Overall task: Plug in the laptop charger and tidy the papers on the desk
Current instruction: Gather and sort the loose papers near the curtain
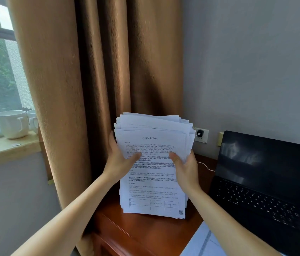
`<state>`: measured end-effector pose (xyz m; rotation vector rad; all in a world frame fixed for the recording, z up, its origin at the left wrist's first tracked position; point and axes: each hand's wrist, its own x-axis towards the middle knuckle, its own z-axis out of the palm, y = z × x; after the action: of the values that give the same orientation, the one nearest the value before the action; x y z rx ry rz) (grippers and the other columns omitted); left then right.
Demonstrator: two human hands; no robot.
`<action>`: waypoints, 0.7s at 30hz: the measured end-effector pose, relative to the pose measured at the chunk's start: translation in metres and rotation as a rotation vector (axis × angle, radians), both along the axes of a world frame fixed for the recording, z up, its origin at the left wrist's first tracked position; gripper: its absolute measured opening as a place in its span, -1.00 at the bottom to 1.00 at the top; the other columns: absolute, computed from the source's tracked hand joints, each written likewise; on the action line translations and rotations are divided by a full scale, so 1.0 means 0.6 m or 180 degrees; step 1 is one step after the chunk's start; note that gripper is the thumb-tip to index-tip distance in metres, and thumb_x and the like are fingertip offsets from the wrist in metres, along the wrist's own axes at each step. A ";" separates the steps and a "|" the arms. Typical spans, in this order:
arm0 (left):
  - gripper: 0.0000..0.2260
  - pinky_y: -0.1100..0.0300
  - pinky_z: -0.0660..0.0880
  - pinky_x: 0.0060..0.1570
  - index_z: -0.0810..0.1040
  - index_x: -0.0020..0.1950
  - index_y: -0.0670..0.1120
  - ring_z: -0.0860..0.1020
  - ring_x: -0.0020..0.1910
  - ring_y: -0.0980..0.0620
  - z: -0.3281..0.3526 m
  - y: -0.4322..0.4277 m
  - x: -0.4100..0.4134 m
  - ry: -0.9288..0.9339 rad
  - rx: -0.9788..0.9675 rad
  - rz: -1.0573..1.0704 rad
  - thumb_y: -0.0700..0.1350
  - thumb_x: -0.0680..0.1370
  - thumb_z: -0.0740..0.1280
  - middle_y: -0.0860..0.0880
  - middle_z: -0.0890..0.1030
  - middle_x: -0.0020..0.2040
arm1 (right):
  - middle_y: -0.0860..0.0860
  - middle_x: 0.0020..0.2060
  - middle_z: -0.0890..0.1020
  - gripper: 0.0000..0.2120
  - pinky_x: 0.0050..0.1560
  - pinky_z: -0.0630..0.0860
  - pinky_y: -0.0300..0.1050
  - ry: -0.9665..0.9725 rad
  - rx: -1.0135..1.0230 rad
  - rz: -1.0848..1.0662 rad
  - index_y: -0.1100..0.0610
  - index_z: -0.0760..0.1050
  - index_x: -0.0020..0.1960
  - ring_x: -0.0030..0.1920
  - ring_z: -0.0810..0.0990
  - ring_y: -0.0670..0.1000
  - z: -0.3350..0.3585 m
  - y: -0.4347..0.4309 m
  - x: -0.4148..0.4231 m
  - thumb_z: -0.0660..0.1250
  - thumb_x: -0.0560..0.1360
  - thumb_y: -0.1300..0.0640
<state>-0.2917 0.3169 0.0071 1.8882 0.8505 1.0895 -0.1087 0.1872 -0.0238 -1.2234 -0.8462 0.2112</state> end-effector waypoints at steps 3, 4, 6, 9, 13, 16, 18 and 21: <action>0.19 -0.16 0.51 0.37 -0.06 0.66 0.07 0.62 0.28 0.03 -0.019 0.003 0.007 -0.0199 -0.0788 -0.0275 0.24 0.29 0.66 0.12 0.62 0.33 | -0.08 0.17 0.68 -0.64 0.25 0.57 0.11 -0.0031 0.0040 -0.0030 0.05 0.48 0.33 0.19 0.64 -0.07 0.008 -0.007 0.010 0.44 0.56 0.06; 0.20 -0.13 0.53 0.36 0.05 0.65 0.05 0.64 0.25 0.06 -0.024 0.005 0.009 -0.0188 -0.0862 -0.0353 0.33 0.22 0.66 0.13 0.64 0.30 | -0.07 0.17 0.68 -0.64 0.26 0.57 0.11 -0.0019 0.0067 -0.0038 0.05 0.48 0.32 0.20 0.64 -0.06 0.010 -0.008 0.015 0.44 0.56 0.07; 0.04 -0.10 0.57 0.30 0.30 0.56 0.05 0.67 0.21 0.09 -0.031 0.003 0.012 -0.0138 -0.0876 -0.0620 0.37 0.20 0.64 0.13 0.68 0.25 | -0.05 0.17 0.68 -0.65 0.26 0.57 0.13 0.0086 0.0114 -0.0029 0.07 0.49 0.31 0.19 0.65 -0.03 0.014 -0.012 0.027 0.44 0.56 0.07; -0.53 -0.07 0.62 0.23 0.55 0.32 0.12 0.71 0.11 0.10 -0.031 -0.010 0.024 -0.0068 -0.0858 -0.0908 0.13 0.46 0.56 0.14 0.73 0.15 | -0.04 0.14 0.70 -0.63 0.23 0.59 0.16 0.0315 0.0117 -0.0048 0.08 0.50 0.30 0.16 0.67 -0.01 0.010 -0.012 0.050 0.45 0.55 0.04; -0.74 -0.04 0.65 0.15 0.62 0.23 0.07 0.72 0.03 0.13 -0.038 -0.003 0.066 -0.0109 -0.0740 -0.0566 -0.04 0.56 0.51 0.14 0.75 0.07 | -0.07 0.11 0.71 -0.67 0.18 0.60 0.02 0.0652 0.0156 -0.0054 0.06 0.53 0.29 0.12 0.68 -0.04 0.002 -0.004 0.082 0.45 0.56 0.08; -0.78 -0.04 0.68 0.05 0.64 0.20 0.02 0.73 -0.01 0.04 -0.039 0.012 0.107 -0.0124 -0.0780 -0.0299 -0.09 0.57 0.52 0.07 0.75 0.04 | -0.07 0.07 0.72 -0.73 0.10 0.62 -0.03 0.0759 -0.0129 0.0003 0.04 0.56 0.26 0.07 0.70 -0.05 0.001 0.012 0.119 0.42 0.58 0.06; -0.80 0.03 0.68 -0.04 0.65 0.17 -0.01 0.73 -0.06 0.03 -0.040 0.031 0.133 0.0061 -0.0783 -0.0159 -0.09 0.56 0.52 0.05 0.75 0.01 | -0.05 0.12 0.70 -0.70 0.13 0.63 -0.01 0.0671 -0.0465 0.0109 0.03 0.54 0.29 0.09 0.69 -0.03 -0.003 0.026 0.147 0.40 0.59 0.00; -0.85 -0.06 0.70 -0.02 0.69 0.08 -0.04 0.74 -0.13 -0.04 -0.052 0.066 0.168 0.0283 -0.1068 -0.0016 -0.11 0.54 0.55 -0.01 0.76 -0.07 | -0.07 0.21 0.65 -0.57 0.21 0.60 -0.04 0.0380 -0.1027 0.0435 0.03 0.43 0.38 0.17 0.64 -0.08 -0.024 0.039 0.175 0.42 0.57 -0.02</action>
<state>-0.1911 0.3566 -0.0242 1.6642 1.0098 0.8061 -0.0039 0.2104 -0.0383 -1.4376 -0.8122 0.5430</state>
